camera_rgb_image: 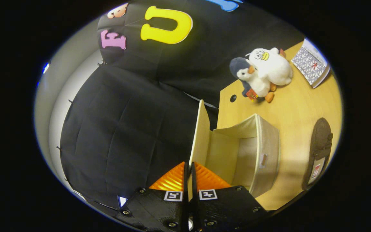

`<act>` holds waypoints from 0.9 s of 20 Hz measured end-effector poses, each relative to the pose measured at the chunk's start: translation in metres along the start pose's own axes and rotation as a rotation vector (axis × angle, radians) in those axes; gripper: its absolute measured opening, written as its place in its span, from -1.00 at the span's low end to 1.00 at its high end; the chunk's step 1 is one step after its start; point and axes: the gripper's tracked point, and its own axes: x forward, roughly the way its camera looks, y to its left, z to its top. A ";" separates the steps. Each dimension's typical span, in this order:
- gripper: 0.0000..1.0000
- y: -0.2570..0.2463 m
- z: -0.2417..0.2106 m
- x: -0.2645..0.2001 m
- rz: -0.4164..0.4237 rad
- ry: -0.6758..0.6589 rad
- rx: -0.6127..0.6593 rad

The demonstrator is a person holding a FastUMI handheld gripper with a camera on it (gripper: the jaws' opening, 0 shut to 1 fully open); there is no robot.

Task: Open the storage box then place both shoes into the box .Put the left shoe in first, then the right shoe, with the right side of both shoes facing outward in a uniform manner.

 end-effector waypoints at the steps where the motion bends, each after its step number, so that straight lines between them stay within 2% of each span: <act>1: -0.91 0.015 -0.001 0.010 0.007 0.006 -0.011; 5: -0.91 0.066 -0.020 0.062 0.017 0.037 -0.041; 9: -0.91 0.097 -0.054 0.119 0.022 0.071 -0.079; 12: -0.91 0.101 -0.074 0.162 0.006 0.094 -0.069; 14: -0.91 0.092 -0.086 0.189 -0.026 0.107 -0.109; 18: -0.91 0.088 -0.105 0.214 -0.047 0.106 -0.079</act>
